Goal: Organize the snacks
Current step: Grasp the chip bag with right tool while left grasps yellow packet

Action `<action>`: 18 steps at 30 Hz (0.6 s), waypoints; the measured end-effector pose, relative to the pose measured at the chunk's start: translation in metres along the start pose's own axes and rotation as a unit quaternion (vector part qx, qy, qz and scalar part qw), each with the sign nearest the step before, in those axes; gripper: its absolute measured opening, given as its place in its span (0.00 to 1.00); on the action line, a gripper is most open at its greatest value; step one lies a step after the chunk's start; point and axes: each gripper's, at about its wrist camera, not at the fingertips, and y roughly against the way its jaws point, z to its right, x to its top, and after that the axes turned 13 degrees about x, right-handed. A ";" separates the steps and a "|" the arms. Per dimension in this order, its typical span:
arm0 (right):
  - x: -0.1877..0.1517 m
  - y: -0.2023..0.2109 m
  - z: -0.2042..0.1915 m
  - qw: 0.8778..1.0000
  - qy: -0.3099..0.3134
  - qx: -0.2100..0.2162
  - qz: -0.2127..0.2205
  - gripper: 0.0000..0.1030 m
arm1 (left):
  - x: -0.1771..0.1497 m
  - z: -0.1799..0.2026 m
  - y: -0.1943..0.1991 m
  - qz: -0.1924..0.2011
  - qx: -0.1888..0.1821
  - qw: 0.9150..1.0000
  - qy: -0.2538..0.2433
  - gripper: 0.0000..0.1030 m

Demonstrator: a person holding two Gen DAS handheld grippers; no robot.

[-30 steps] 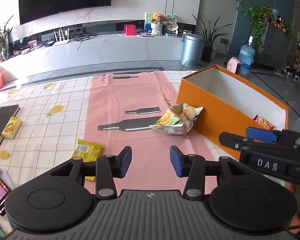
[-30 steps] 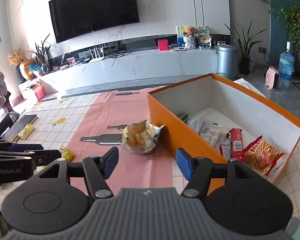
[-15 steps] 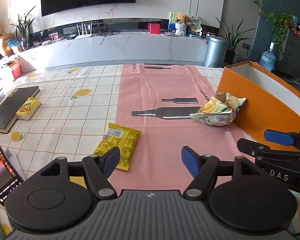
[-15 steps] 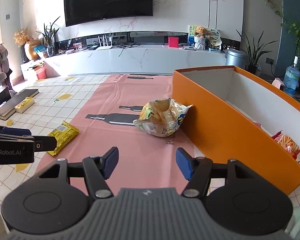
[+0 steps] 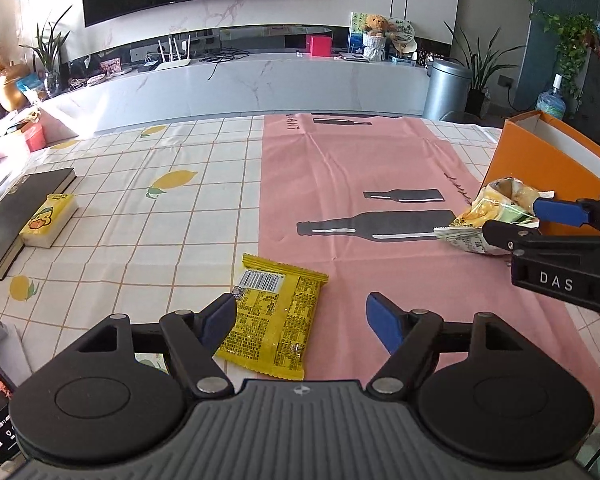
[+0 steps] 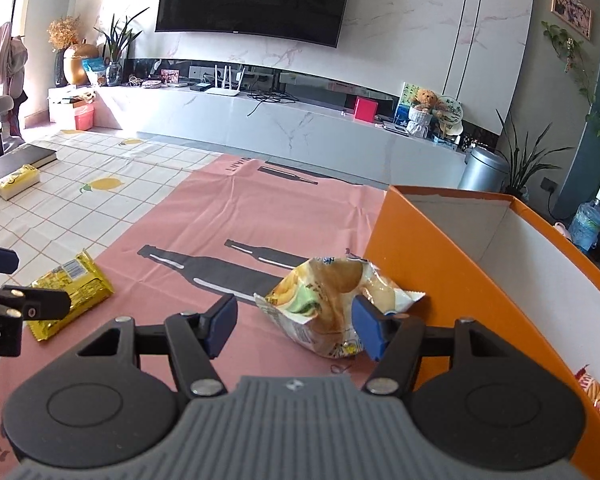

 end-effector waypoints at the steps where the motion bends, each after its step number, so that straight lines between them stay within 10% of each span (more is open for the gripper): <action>1: 0.000 -0.005 0.003 1.000 -0.003 -0.002 -0.003 0.56 | 0.000 0.001 -0.003 0.000 0.001 1.000 -0.003 0.84; 12: -0.010 -0.011 0.006 1.000 -0.009 0.026 -0.002 0.17 | -0.003 0.003 -0.019 -0.010 0.000 1.000 -0.020 0.84; 18: -0.023 0.004 -0.007 0.994 -0.034 0.103 -0.012 0.13 | -0.005 0.004 -0.022 -0.017 -0.005 1.000 -0.022 0.86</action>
